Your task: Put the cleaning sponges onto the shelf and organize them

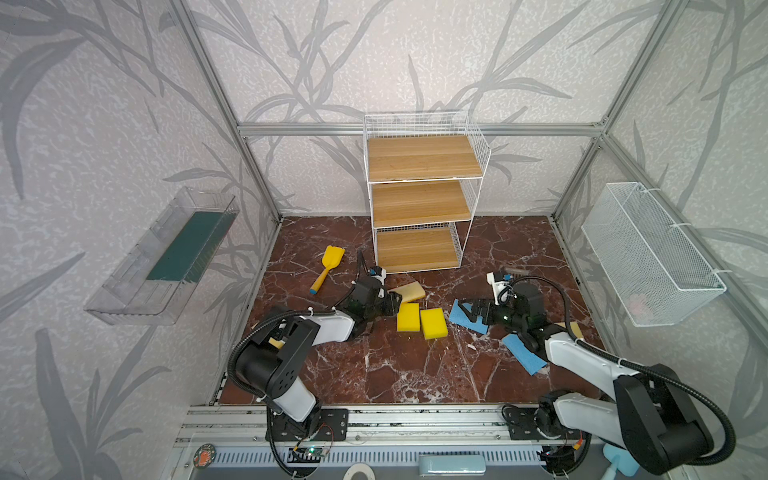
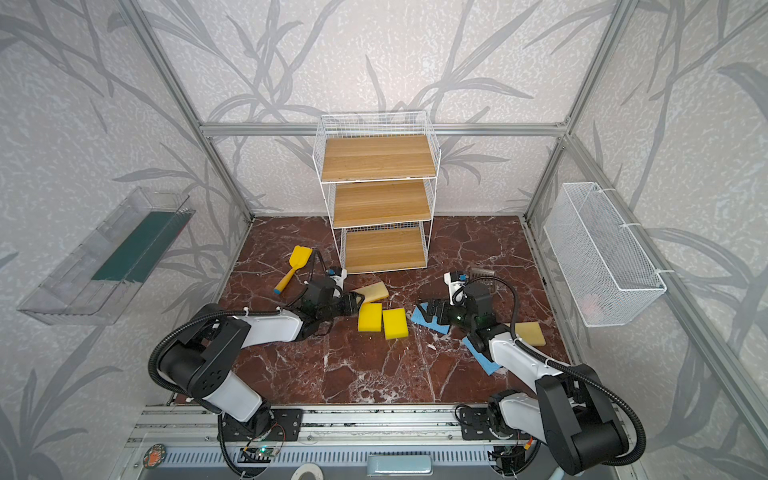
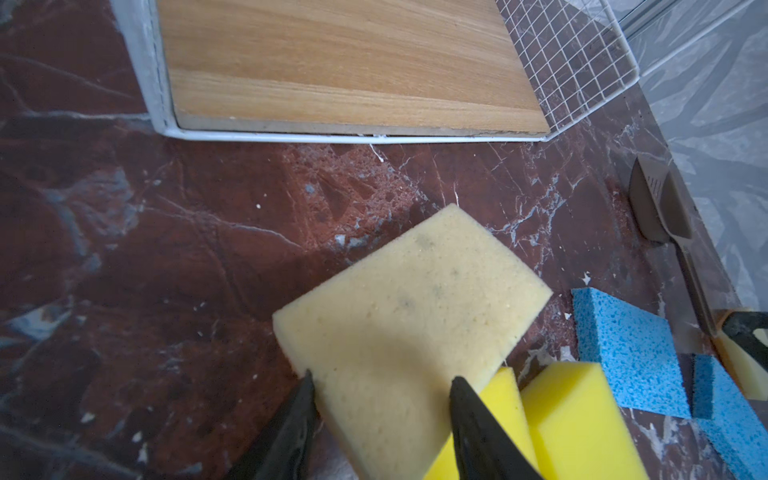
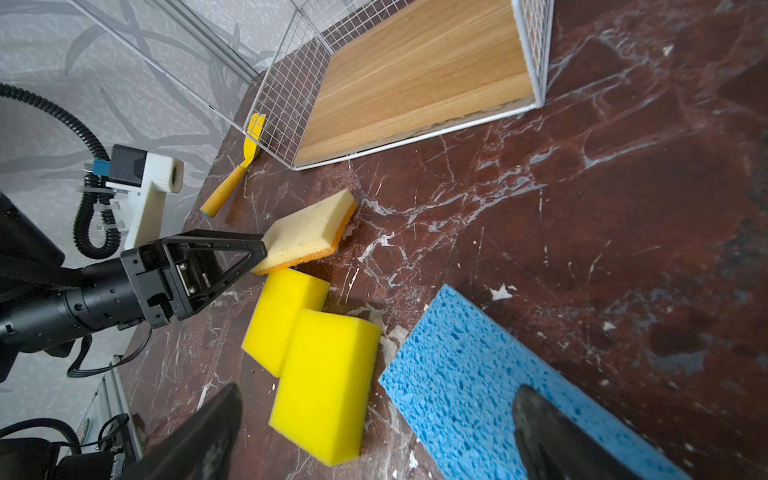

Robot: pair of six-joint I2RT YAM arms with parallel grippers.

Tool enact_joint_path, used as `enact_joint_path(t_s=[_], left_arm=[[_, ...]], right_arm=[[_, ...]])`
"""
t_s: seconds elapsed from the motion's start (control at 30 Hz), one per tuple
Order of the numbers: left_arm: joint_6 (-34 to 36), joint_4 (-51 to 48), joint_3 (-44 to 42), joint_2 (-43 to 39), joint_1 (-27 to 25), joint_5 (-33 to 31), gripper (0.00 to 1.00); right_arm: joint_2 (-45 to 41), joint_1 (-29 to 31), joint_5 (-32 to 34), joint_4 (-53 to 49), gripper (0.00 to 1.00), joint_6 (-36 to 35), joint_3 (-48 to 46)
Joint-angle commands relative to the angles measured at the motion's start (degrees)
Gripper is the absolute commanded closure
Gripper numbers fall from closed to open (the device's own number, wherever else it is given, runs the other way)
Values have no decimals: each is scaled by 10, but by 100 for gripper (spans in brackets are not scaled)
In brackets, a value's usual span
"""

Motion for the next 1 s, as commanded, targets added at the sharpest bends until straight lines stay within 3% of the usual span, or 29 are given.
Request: enact_joint_path(t_s=[0.0, 0.2, 0.33, 0.73, 0.93, 0.97], left_arm=[[-11, 27, 1, 4, 4, 8, 53], [-18, 35, -5, -3, 7, 12, 67], [-22, 34, -8, -15, 6, 8, 99], [-21, -7, 0, -95, 7, -13, 100], [-6, -109, 40, -133, 9, -25, 100], [-9, -131, 52, -124, 10, -18, 93]], right_arm=[[4, 2, -6, 10, 1, -1, 17], [4, 3, -4, 9, 1, -2, 16], [3, 3, -3, 6, 1, -3, 16], [-3, 8, -6, -4, 1, 2, 26], [3, 12, -16, -2, 2, 12, 34], [4, 12, -18, -2, 2, 13, 35]])
